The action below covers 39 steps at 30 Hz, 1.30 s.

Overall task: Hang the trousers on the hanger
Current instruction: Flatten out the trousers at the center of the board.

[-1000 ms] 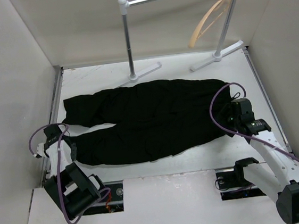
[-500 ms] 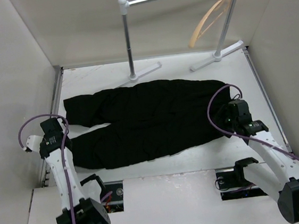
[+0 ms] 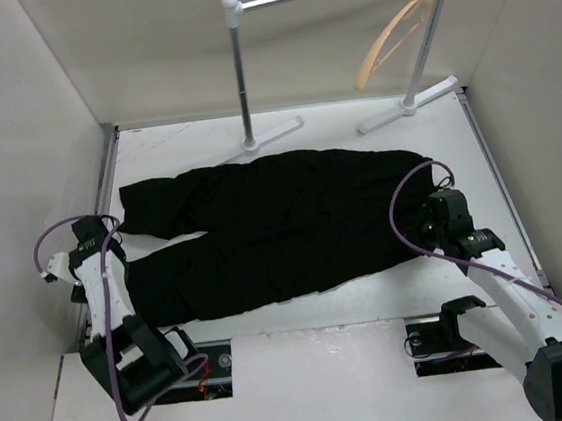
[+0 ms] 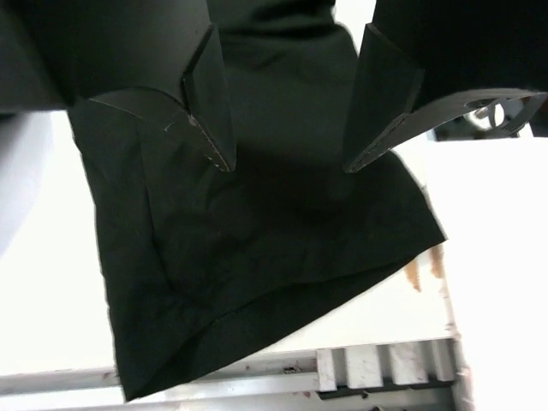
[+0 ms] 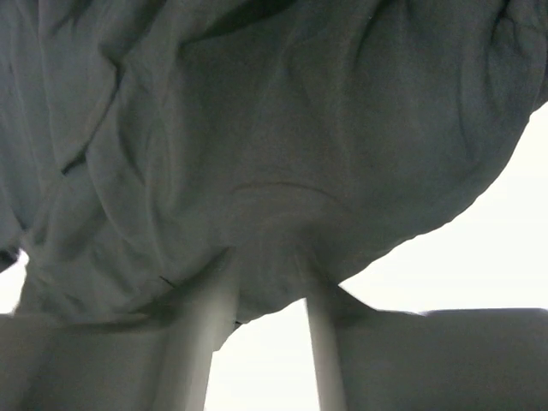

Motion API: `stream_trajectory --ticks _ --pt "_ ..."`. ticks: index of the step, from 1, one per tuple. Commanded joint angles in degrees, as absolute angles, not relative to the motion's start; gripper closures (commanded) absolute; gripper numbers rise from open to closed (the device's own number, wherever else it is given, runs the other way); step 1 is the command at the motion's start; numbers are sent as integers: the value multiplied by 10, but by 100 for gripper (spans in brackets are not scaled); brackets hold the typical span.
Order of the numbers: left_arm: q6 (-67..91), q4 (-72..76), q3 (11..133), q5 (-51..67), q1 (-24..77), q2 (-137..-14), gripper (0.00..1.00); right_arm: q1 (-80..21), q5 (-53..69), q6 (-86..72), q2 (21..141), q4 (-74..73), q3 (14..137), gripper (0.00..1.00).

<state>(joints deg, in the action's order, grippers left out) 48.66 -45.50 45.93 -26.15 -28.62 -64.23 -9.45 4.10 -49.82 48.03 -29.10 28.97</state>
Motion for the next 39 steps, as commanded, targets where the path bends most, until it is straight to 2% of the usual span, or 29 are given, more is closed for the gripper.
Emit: stream_trajectory --ticks 1,2,4,5,7,9,10,13,16,21,22,25,26,30,34,37,39 --pt "482 -405 453 -277 -283 -661 51 -87 25 -503 475 -287 305 77" --pt "478 -401 460 -281 -283 -676 51 -80 11 -503 475 -295 307 80" --pt "465 -389 482 -293 -279 -710 54 -64 -17 -504 478 -305 307 78" --pt "461 -388 495 -302 -274 -730 57 -53 -25 -506 479 -308 307 72" --pt "460 -396 511 -317 -269 -751 70 -28 -39 -514 482 -318 307 56" --pt "457 -395 509 -320 -263 -739 80 -3 -61 -518 476 -327 305 45" --pt "456 -390 505 -324 -254 -722 81 9 -75 -518 469 -330 303 41" --pt "456 -371 492 -342 -203 -640 79 28 -111 -515 467 -339 308 38" --pt "454 -356 501 -349 -143 -616 71 44 -124 -516 503 -328 313 37" --pt "490 -325 451 -273 -84 -649 64 44 -126 -516 607 -250 314 42" --pt "502 -320 435 -258 -83 -650 63 44 -128 -518 627 -237 314 48" --pt "508 -316 398 -225 -87 -642 61 70 -134 -538 656 -231 309 76" --pt "508 -316 388 -220 -87 -635 59 84 -137 -544 647 -234 304 82" --pt "503 -316 354 -211 -89 -614 52 134 -170 -570 568 -285 292 91" --pt "494 -321 335 -215 -97 -610 48 180 -188 -577 493 -324 284 90" --pt "487 -315 322 -232 -101 -613 46 183 -180 -573 480 -335 280 77" --pt "486 -309 316 -245 -103 -632 46 183 -179 -570 469 -337 270 63"
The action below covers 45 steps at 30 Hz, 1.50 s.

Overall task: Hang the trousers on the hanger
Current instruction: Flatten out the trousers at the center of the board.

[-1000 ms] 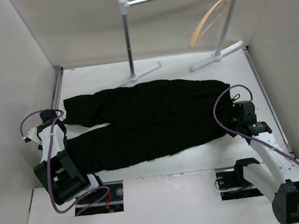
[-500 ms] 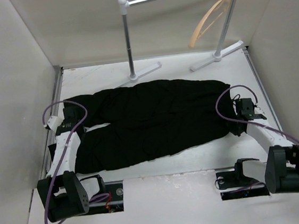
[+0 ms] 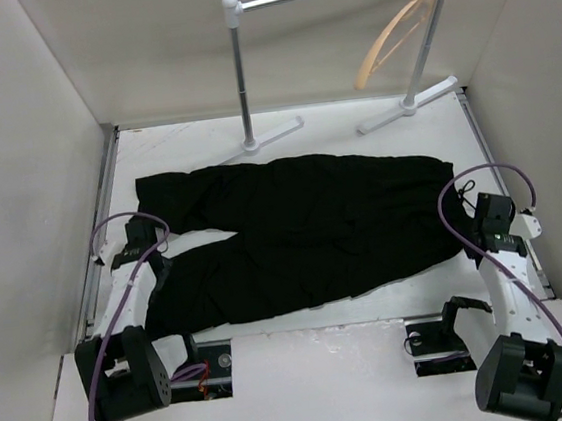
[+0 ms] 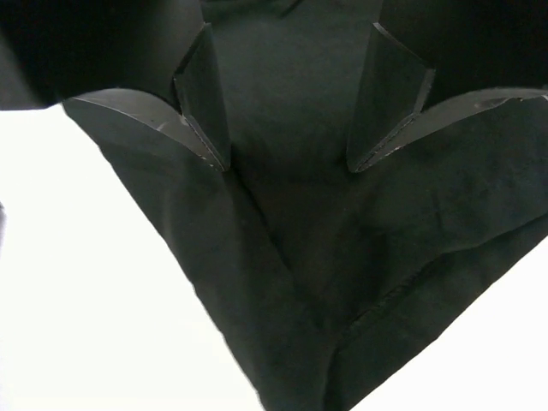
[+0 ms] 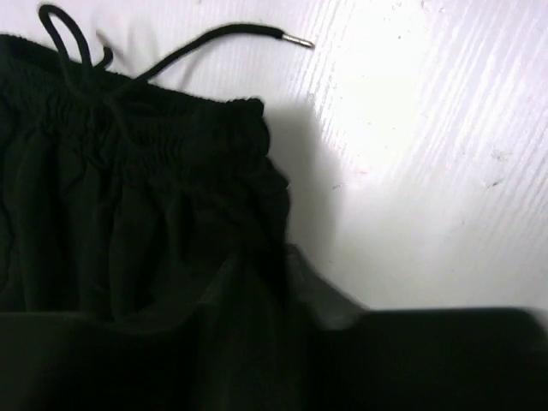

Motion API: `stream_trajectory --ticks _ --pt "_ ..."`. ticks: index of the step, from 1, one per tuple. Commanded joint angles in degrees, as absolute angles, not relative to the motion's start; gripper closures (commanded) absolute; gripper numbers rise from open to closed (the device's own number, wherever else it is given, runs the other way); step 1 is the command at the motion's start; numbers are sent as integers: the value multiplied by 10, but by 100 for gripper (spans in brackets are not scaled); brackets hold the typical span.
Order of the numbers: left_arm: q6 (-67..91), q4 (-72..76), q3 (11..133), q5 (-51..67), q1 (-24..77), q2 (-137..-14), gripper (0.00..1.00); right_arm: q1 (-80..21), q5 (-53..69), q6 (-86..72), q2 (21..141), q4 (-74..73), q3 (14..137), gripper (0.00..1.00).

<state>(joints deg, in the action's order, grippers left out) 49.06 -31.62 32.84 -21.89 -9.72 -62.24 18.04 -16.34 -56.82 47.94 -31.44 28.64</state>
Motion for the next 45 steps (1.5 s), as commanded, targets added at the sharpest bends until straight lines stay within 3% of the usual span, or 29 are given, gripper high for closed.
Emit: stream_trajectory --ticks 1,3,5,8,9,10,14,17,22,24,25,26,27,28,30,33,36,39,45 --pt "487 -302 313 -248 -104 -644 46 183 -179 -565 463 -337 267 54" --pt "490 -287 309 -251 -109 -670 48 183 -182 -547 444 -340 272 39" --pt "492 -266 307 -258 -114 -692 53 182 -185 -530 425 -344 287 31" --pt "490 -236 325 -285 -117 -732 67 160 -180 -517 410 -361 312 28" --pt "489 -219 355 -290 -124 -765 77 142 -173 -517 401 -369 310 28" --pt "489 -214 377 -287 -129 -784 82 133 -165 -517 396 -371 303 28" --pt "489 -198 476 -286 -120 -847 89 64 -148 -541 386 -383 301 27" --pt "485 -209 532 -284 -110 -867 84 8 -136 -562 374 -385 296 27" --pt "475 -263 538 -272 -114 -816 50 -44 -120 -558 350 -395 285 26" --pt "475 -279 506 -269 -118 -753 46 -61 -111 -561 334 -396 280 31" --pt "477 -297 480 -266 -125 -704 46 -73 -99 -562 325 -392 276 40" --pt "478 -315 461 -257 -130 -665 47 -85 -88 -562 323 -389 273 56" --pt "478 -339 443 -244 -136 -629 49 -93 -77 -560 321 -384 272 78" --pt "478 -366 429 -233 -145 -595 52 -102 -66 -558 323 -381 272 88" --pt "481 -432 403 -219 -169 -530 56 -119 -44 -554 328 -375 275 93" --pt "514 -526 383 -216 -192 -464 60 -137 -30 -552 328 -367 280 89" --pt "552 -576 392 -207 -206 -459 57 -151 -24 -544 336 -355 285 82" --pt "564 -558 377 -187 -234 -485 52 -153 -11 -529 359 -346 294 73" --pt "571 -493 342 -178 -291 -526 52 -153 -2 -512 372 -344 301 62"
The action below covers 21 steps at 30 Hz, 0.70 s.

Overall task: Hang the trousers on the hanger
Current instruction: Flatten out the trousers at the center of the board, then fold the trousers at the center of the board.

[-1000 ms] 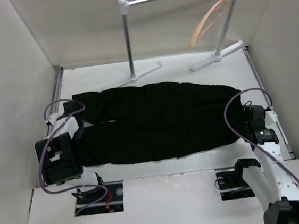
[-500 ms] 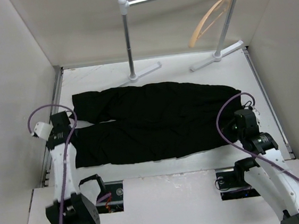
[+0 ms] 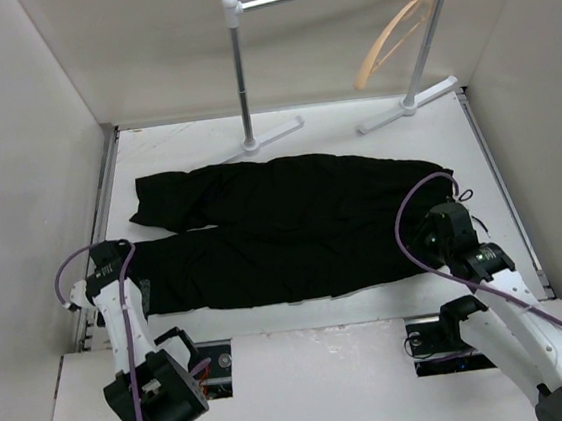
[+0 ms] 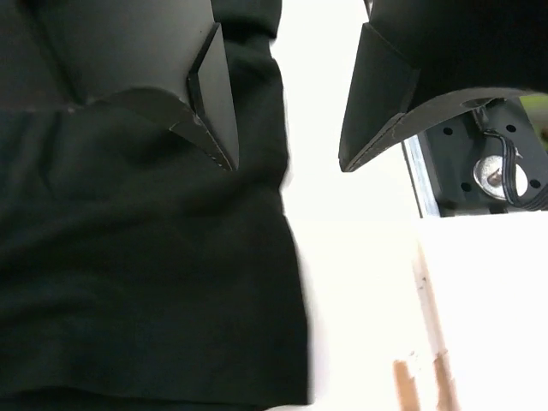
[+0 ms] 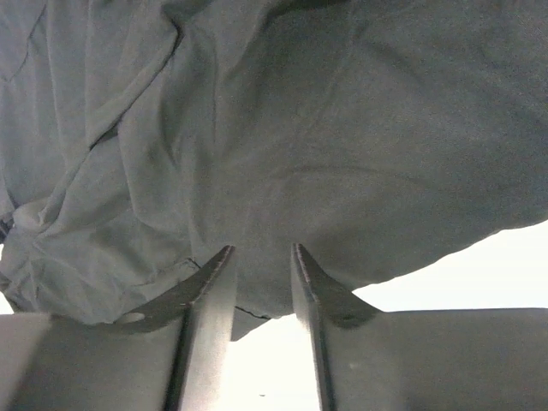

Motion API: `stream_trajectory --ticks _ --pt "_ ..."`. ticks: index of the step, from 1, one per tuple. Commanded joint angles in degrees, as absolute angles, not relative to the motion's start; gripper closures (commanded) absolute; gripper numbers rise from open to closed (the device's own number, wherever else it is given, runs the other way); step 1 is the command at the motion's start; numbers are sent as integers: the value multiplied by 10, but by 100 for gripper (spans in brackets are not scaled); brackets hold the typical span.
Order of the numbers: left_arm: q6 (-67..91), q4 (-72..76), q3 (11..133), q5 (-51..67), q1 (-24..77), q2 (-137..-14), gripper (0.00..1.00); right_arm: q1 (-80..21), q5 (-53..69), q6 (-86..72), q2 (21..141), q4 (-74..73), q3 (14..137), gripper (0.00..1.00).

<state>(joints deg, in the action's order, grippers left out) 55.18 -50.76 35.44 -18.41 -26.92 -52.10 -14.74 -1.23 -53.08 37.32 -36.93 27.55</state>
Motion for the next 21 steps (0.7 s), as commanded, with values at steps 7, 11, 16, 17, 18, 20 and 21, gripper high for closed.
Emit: stream_trajectory --ticks 7,11,16,17,18,20,21 --pt "576 -436 303 -180 -311 -562 52 -135 -15 -510 380 -356 307 44" --pt "573 -403 297 -181 -306 -591 63 -99 -39 -511 400 -365 312 36" --pt "565 -323 272 -173 -310 -596 82 -23 -86 -519 420 -381 310 34" --pt "563 -309 272 -171 -310 -595 84 -2 -87 -525 420 -381 308 34" --pt "561 -296 272 -171 -305 -595 88 18 -89 -530 421 -381 305 35" --pt "558 -282 279 -171 -291 -597 92 52 -87 -539 431 -378 297 37" --pt "558 -280 285 -170 -283 -596 93 65 -86 -543 438 -376 294 39"
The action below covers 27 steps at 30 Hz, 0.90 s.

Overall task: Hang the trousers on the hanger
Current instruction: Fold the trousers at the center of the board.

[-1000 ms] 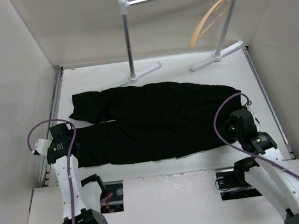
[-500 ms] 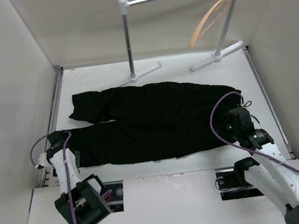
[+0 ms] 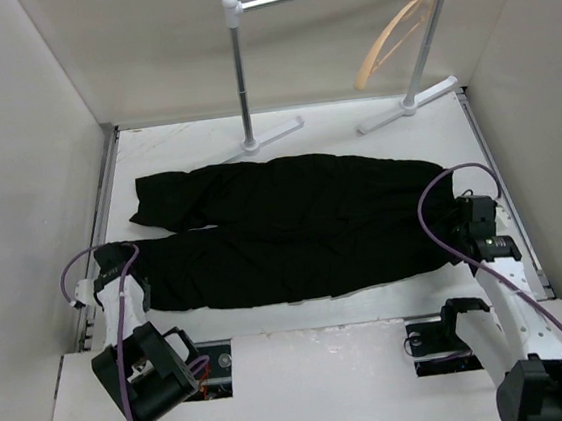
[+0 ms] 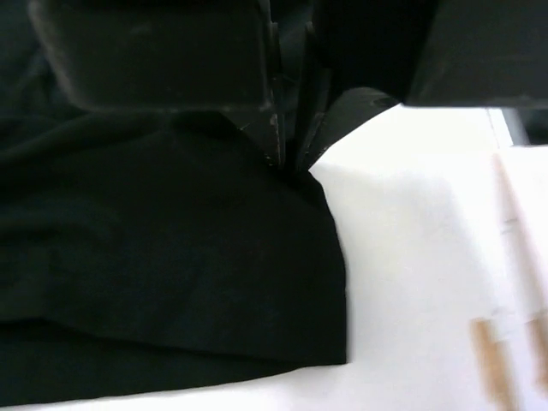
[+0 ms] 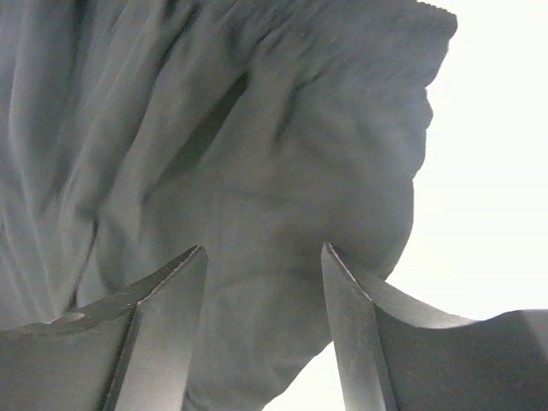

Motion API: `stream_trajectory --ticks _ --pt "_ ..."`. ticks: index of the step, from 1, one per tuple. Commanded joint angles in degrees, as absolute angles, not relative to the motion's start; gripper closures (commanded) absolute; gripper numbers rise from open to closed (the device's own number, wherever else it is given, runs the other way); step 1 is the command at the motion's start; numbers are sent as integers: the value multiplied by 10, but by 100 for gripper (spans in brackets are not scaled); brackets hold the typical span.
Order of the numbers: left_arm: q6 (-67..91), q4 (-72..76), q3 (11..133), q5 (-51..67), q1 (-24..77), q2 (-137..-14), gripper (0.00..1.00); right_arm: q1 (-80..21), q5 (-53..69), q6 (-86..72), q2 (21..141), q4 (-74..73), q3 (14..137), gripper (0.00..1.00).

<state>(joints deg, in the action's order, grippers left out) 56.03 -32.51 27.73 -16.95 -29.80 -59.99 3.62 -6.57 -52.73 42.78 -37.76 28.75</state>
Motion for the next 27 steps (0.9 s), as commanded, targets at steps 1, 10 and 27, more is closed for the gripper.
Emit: stream_trajectory --ticks 1,10,27 --pt "555 -280 290 -172 -272 -593 94 75 -89 -548 442 -375 289 40" --pt "548 -301 310 -198 -220 -577 97 119 -110 -569 465 -405 293 42" --pt "547 -308 309 -200 -199 -483 99 45 -110 -649 600 -386 278 65"
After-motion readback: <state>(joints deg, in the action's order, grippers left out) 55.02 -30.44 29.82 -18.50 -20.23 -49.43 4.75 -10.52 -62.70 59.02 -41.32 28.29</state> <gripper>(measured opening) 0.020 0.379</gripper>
